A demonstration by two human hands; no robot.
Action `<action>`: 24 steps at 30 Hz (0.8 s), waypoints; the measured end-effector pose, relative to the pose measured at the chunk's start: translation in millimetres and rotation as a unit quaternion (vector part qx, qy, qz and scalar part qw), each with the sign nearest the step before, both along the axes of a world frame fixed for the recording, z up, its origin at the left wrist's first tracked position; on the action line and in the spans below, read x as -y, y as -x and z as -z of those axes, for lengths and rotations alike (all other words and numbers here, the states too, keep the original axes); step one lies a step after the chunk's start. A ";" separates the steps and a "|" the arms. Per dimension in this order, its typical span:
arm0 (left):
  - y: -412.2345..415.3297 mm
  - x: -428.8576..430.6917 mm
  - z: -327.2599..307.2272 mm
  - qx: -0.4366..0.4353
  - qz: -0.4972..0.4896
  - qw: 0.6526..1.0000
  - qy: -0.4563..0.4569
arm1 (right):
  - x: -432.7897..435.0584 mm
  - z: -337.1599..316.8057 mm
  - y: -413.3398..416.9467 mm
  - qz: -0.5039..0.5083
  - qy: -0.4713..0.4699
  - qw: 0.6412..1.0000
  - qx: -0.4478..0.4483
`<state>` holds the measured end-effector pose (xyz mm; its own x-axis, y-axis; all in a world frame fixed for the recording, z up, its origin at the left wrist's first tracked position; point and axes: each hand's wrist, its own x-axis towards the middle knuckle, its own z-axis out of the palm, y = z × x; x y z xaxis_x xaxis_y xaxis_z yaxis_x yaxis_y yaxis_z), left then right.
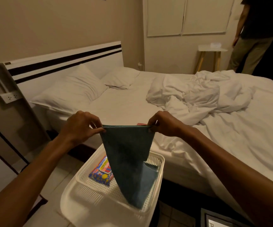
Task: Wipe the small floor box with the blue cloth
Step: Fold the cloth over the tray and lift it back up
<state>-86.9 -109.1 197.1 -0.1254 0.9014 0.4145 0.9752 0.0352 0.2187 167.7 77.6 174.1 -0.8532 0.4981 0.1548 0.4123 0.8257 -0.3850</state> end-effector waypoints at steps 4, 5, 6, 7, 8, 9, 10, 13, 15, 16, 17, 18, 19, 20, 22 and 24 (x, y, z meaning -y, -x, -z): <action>2.3 -6.4 -39.5 -0.002 -0.010 1.000 -0.018 | -0.6 -44.7 -7.9 0.023 -0.027 0.999 -0.037; 0.8 -6.7 -49.4 0.002 -0.009 1.000 -0.027 | -0.4 -56.3 -11.4 0.032 -0.031 0.998 -0.048; -0.9 -6.3 -59.3 0.007 -0.006 0.999 -0.037 | -0.1 -67.2 -15.3 0.040 -0.032 0.997 -0.063; -3.2 -5.4 -69.3 0.010 0.000 0.999 -0.047 | 0.2 -77.4 -19.1 0.047 -0.031 0.995 -0.080; -4.7 -3.3 -78.8 0.012 0.006 0.998 -0.056 | 1.1 -86.7 -22.5 0.050 -0.030 0.994 -0.095; -5.8 -1.0 -87.3 0.015 0.009 0.998 -0.063 | 2.6 -95.0 -25.2 0.050 -0.032 0.993 -0.103; -6.1 1.1 -94.4 0.017 0.010 0.997 -0.068 | 5.2 -102.5 -26.8 0.048 -0.036 0.993 -0.101; -6.4 7.3 -105.9 0.032 -0.001 0.997 -0.066 | 17.5 -118.2 -27.2 0.034 -0.053 0.995 -0.080; -7.2 11.2 -107.4 0.050 -0.010 0.996 -0.079 | 24.9 -125.0 -26.9 0.040 -0.060 0.992 -0.101; -8.0 13.4 -107.7 0.062 -0.013 0.994 -0.089 | 28.5 -127.6 -27.2 0.042 -0.062 0.991 -0.113; -8.8 15.4 -108.0 0.072 -0.013 0.993 -0.094 | 31.6 -129.5 -27.7 0.041 -0.065 0.990 -0.116; -9.7 17.8 -108.4 0.079 -0.010 0.993 -0.091 | 34.5 -130.4 -28.7 0.039 -0.069 0.991 -0.111; -10.6 19.7 -108.6 0.084 -0.005 0.993 -0.082 | 36.9 -130.4 -30.1 0.037 -0.072 0.991 -0.103; -11.1 21.4 -108.8 0.088 0.002 0.994 -0.071 | 38.6 -129.7 -31.4 0.037 -0.074 0.992 -0.097; -12.4 23.7 -110.1 0.098 0.014 0.994 -0.055 | 39.0 -127.2 -34.7 0.042 -0.076 0.992 -0.096; -14.7 24.3 -112.3 0.112 0.025 0.992 -0.054 | 38.0 -125.4 -38.0 0.051 -0.074 0.990 -0.104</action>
<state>-72.2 -133.3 309.4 -0.1813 0.8610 0.4752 0.9013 -0.0478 0.4305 205.7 39.7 299.5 -0.7416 0.5387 0.3999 0.4206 0.8377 -0.3484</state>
